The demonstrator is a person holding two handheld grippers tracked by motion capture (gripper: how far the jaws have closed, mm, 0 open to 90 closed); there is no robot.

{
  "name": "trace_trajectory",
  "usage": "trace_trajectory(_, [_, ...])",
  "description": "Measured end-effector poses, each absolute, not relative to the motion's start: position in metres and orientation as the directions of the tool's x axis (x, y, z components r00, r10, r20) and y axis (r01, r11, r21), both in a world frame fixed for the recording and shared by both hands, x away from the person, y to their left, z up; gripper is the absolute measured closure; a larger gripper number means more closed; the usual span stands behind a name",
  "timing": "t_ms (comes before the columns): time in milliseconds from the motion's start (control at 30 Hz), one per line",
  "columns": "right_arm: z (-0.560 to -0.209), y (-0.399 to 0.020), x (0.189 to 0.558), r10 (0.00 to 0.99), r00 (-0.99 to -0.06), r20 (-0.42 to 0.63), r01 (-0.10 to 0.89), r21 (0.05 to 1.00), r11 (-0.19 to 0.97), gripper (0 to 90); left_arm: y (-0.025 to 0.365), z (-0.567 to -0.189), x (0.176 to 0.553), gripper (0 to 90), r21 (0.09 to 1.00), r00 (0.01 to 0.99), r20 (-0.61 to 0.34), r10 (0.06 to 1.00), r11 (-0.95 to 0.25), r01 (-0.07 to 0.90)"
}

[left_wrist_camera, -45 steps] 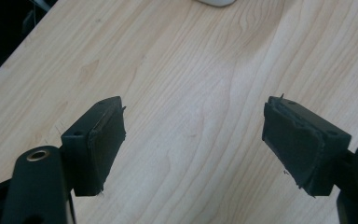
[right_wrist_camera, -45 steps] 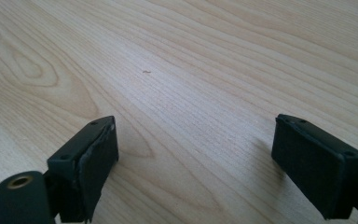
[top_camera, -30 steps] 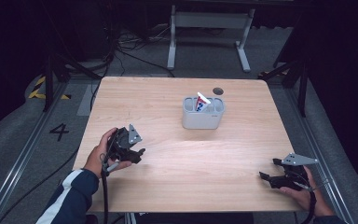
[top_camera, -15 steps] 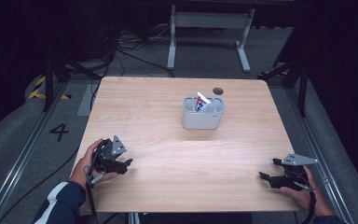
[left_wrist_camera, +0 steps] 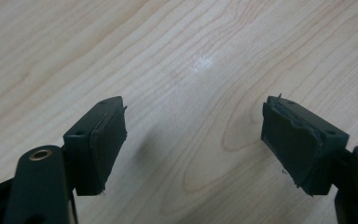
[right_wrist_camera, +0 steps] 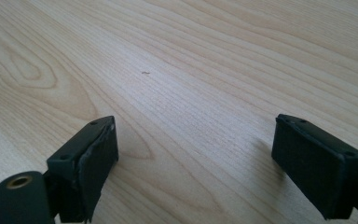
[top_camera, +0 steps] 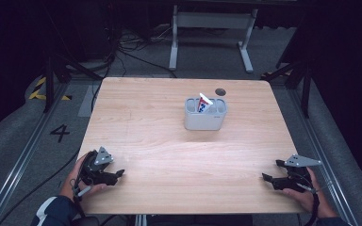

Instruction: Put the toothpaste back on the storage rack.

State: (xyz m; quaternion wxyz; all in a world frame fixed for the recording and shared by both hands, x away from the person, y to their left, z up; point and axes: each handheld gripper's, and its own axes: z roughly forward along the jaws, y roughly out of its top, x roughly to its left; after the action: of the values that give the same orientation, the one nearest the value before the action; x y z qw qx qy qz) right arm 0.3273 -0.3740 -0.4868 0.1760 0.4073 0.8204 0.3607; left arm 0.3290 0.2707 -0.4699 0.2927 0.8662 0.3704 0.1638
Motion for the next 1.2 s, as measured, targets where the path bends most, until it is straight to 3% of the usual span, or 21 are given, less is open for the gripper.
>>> trace_trajectory(133, [-0.487,-0.374,0.327,0.796,-0.606,0.005,0.542,0.735,0.408,14.5,0.287,-0.478,0.325,21.8,0.674,0.653,-0.015,0.758,-0.475,0.567])
trace_trajectory(267, [-0.487,-0.374,0.327,0.795,-0.606,0.005,0.541,0.735,0.408,14.5,0.294,-0.481,0.321,21.5,0.7,0.66,-0.024,0.751,-0.459,0.548])
trace_trajectory(1200, [-0.487,-0.375,0.325,0.793,-0.609,0.006,0.54,0.736,0.409,14.8,0.288,-0.482,0.321,14.5,0.689,0.628,0.002,0.778,-0.456,0.563])
